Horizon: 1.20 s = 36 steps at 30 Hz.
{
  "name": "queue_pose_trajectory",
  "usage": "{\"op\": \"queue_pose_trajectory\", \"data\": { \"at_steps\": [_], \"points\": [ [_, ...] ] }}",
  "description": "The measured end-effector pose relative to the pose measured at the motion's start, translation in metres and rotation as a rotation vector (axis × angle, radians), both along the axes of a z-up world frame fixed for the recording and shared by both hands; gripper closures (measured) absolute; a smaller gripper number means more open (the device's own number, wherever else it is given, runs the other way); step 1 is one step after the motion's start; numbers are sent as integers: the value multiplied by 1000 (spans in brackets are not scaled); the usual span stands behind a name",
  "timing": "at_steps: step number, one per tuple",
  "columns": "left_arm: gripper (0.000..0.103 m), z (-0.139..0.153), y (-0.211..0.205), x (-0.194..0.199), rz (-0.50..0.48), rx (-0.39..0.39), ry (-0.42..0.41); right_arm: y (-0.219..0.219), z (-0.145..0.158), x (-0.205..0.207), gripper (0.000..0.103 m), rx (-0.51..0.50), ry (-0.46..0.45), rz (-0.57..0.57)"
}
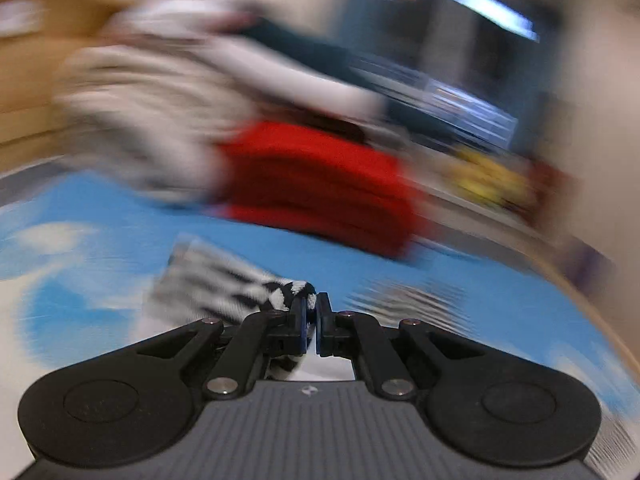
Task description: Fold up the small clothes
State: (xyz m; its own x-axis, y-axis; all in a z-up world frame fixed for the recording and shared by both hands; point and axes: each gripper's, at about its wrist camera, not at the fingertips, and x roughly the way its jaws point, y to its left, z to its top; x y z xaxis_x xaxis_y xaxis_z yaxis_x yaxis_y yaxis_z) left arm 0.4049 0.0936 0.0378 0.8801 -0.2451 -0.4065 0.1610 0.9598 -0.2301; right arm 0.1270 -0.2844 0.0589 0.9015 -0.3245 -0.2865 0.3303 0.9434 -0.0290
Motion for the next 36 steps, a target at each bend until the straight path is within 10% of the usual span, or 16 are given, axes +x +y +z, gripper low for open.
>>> {"op": "queue_pose_trajectory", "data": {
  "at_steps": [3, 6, 13, 18, 21, 32, 36],
  "points": [
    [78, -15, -98, -29, -402, 48, 146, 1, 1, -4, 21, -6, -10, 10],
    [78, -26, -142, -54, -470, 133, 233, 1, 2, -6, 21, 6, -14, 11],
    [77, 7, -89, -53, -172, 148, 304, -2, -5, 6, 21, 69, 0, 37],
    [77, -25, -26, -47, 88, 104, 318, -4, -30, 45, 77, 246, 104, 99],
    [79, -56, -12, -27, 164, 189, 513, 3, -47, 75, 77, 300, 179, 134],
    [77, -53, -2, 9, 174, 187, 504, 14, -155, 206, 56, 519, 561, 85],
    [77, -50, 7, 5, 179, 177, 506, 11, -181, 215, 56, 570, 568, 29]
  ]
}}
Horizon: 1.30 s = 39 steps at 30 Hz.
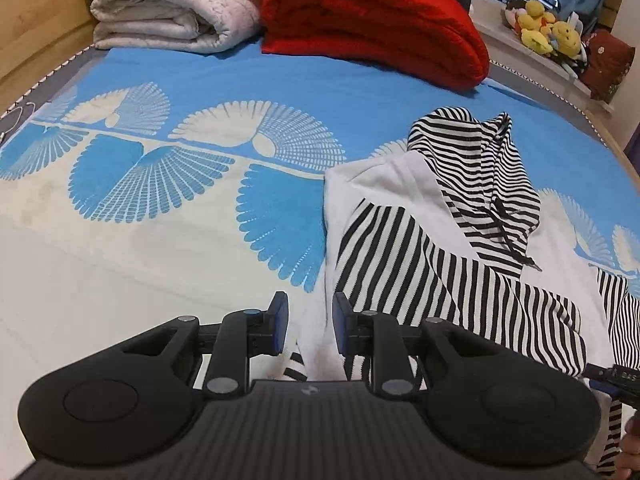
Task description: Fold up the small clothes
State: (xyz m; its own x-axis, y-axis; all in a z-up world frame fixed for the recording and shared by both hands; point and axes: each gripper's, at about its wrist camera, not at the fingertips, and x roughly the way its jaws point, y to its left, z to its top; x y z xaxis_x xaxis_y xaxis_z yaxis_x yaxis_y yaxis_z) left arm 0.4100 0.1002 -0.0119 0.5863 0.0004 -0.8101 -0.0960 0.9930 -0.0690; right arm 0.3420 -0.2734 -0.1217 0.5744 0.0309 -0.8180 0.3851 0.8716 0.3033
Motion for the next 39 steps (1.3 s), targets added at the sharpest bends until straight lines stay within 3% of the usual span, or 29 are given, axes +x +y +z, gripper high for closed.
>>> {"op": "queue_pose_trajectory", "data": {
  "at_steps": [1, 2, 3, 6, 9, 10, 12, 15, 16, 19, 22, 23, 24, 25, 27, 29, 32, 34, 35, 36, 39],
  "points": [
    [77, 0, 2, 1, 6, -3, 6, 4, 0, 2, 56, -26, -13, 11],
    [77, 0, 4, 1, 12, -6, 12, 10, 2, 4, 69, -59, -22, 36],
    [77, 0, 6, 2, 18, -9, 15, 15, 4, 5, 101, -86, -34, 65],
    [77, 1, 8, 3, 33, -22, 21, 25, 33, 0, 101, -192, -151, 76],
    [77, 2, 2, 3, 21, -27, 27, 19, 77, -17, 101, -165, -334, 46],
    [77, 3, -2, 2, 11, -28, 26, 17, 82, -20, 101, -174, -353, 38],
    [77, 2, -10, 1, -13, -27, 25, 11, 73, -18, 101, -213, -287, 23],
    [77, -2, -20, 1, -37, -42, 42, -8, 30, -7, 100, -166, -2, -38],
    [77, -4, -23, 1, -43, -47, 48, -14, 24, -8, 100, -140, 38, -73],
    [77, -12, -33, 3, -64, -66, 73, -16, 40, -14, 96, -142, -27, -111],
    [77, -24, -44, 5, -100, -100, 99, -3, 55, -16, 91, -139, -155, -28],
    [77, -29, -46, 6, -112, -115, 110, 1, 51, -13, 86, -124, -157, 18],
    [77, -36, -49, 7, -126, -124, 126, 3, 44, -8, 79, -121, -126, 43],
    [77, -45, -51, 8, -135, -118, 148, 3, 28, -2, 76, -119, -37, 60],
    [77, -67, -55, 12, -136, -61, 219, -8, 6, 1, 74, -81, 79, 39],
    [77, -89, -57, 14, -130, 13, 300, -9, 15, -3, 74, -86, 64, 18],
    [77, -81, -60, 12, -139, 15, 266, -12, 29, -8, 69, -121, 1, 38],
    [76, -79, -59, 10, -150, -14, 217, -17, 17, -2, 62, -122, 58, 26],
    [76, -87, -60, 11, -143, 15, 262, -22, 9, -3, 61, -115, 113, 18],
    [73, -96, -61, 11, -129, 45, 313, -27, 11, -8, 62, -100, 104, 15],
    [73, -78, -69, 10, -119, 72, 302, -35, 34, -20, 62, -121, 57, -12]
  ]
}}
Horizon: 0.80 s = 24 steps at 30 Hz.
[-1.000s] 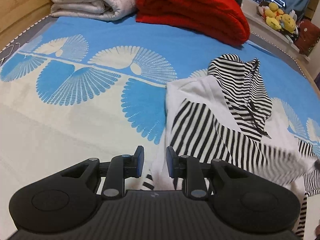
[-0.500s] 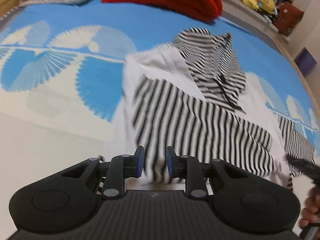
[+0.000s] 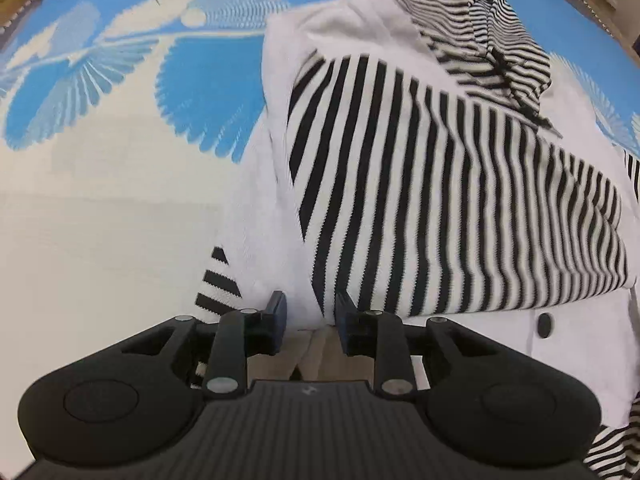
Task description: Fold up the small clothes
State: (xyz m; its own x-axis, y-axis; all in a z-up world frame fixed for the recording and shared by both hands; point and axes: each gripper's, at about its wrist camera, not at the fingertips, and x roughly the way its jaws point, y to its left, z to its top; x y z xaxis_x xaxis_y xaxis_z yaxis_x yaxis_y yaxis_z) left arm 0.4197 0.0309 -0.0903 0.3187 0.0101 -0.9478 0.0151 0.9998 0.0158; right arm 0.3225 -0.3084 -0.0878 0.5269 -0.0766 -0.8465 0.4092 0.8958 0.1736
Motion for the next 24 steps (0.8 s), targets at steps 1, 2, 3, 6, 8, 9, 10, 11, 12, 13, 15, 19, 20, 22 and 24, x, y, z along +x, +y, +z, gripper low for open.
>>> {"op": "queue_pose_trajectory", "data": {
  "at_steps": [1, 2, 3, 6, 8, 9, 10, 11, 12, 13, 15, 19, 20, 22, 24],
  "points": [
    [72, 16, -6, -2, -19, 4, -40, -3, 10, -4, 62, 4, -33, -3],
    [69, 31, -13, -4, -43, 9, -87, -5, 18, -6, 62, 11, -60, -6],
    [64, 45, -20, -8, -66, 18, -128, -11, 29, -12, 62, 20, -93, -9],
    [52, 83, -41, -22, -135, 26, -239, -24, 49, -26, 62, 4, -154, -14],
    [47, 102, -56, -33, -191, 7, -289, -33, 57, -31, 62, -25, -194, -22],
    [45, 107, -62, -37, -212, -3, -302, -40, 60, -33, 62, -47, -205, -27],
    [44, 111, -69, -40, -231, -13, -310, -46, 61, -35, 62, -64, -210, -27],
    [44, 113, -76, -43, -247, -19, -312, -57, 62, -39, 61, -79, -211, -22],
    [44, 112, -83, -45, -259, -21, -311, -64, 62, -40, 58, -89, -203, -20],
    [44, 110, -92, -47, -274, -21, -303, -73, 60, -42, 56, -98, -191, -24],
    [44, 104, -107, -46, -302, -11, -285, -97, 59, -52, 51, -112, -163, -51],
    [44, 90, -124, -45, -330, 6, -260, -136, 51, -63, 51, -112, -123, -152],
    [44, 88, -126, -45, -332, 8, -256, -143, 49, -65, 51, -107, -121, -180],
    [44, 82, -127, -43, -331, 9, -250, -161, 43, -69, 51, -82, -116, -234],
    [43, 80, -129, -42, -327, 9, -247, -180, 36, -74, 51, -61, -100, -293]
  ]
}}
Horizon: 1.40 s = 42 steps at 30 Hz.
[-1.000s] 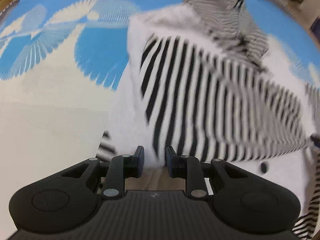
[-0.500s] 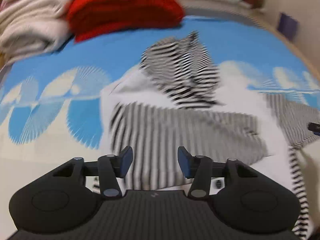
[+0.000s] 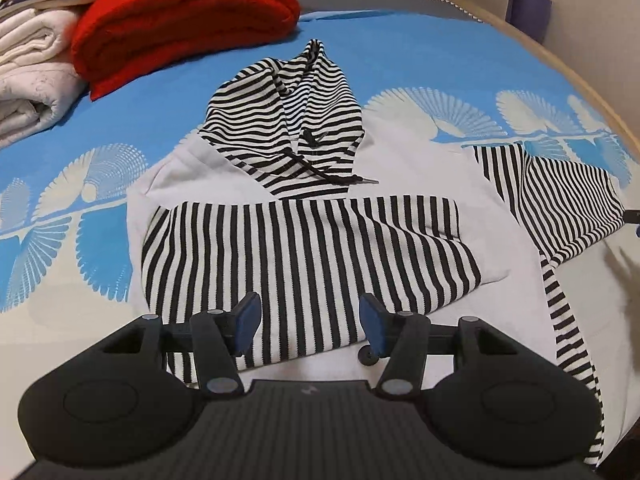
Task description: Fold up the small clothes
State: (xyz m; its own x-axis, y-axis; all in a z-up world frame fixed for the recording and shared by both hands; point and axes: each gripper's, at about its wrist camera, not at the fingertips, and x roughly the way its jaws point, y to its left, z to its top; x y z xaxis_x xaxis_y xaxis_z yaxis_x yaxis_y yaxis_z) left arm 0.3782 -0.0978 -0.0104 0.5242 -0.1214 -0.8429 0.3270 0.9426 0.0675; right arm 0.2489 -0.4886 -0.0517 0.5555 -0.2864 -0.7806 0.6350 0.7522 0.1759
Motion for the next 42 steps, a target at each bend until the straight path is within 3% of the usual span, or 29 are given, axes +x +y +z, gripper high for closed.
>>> {"op": "queue_pose_trajectory", "data": {
  "at_steps": [5, 17, 22, 23, 24, 27, 30, 38, 42],
  "points": [
    [43, -4, -5, 4, 11, 6, 13, -43, -19, -14, 51, 64, -1, -158],
    [41, -15, -18, 10, 5, 15, 38, -85, -54, -15, 52, 197, -113, -317],
    [41, -16, -18, 11, 8, 20, 39, -83, -58, -5, 52, 137, -120, -328],
    [41, -16, -17, 12, 11, 21, 39, -82, -58, -4, 59, 129, -126, -332],
    [41, -16, -16, 12, 15, 21, 39, -82, -59, -2, 74, 127, -130, -335],
    [41, -15, -12, 13, 23, 17, 39, -80, -62, 1, 94, 121, -128, -361],
    [41, -14, -9, 13, 27, 16, 40, -77, -60, 3, 100, 103, -131, -382],
    [41, -9, -4, 12, 31, 5, 35, -70, -50, 3, 102, 52, -153, -400],
    [41, -7, 3, 12, 48, 0, 33, -49, -28, 13, 102, -69, -171, -394]
  ]
}}
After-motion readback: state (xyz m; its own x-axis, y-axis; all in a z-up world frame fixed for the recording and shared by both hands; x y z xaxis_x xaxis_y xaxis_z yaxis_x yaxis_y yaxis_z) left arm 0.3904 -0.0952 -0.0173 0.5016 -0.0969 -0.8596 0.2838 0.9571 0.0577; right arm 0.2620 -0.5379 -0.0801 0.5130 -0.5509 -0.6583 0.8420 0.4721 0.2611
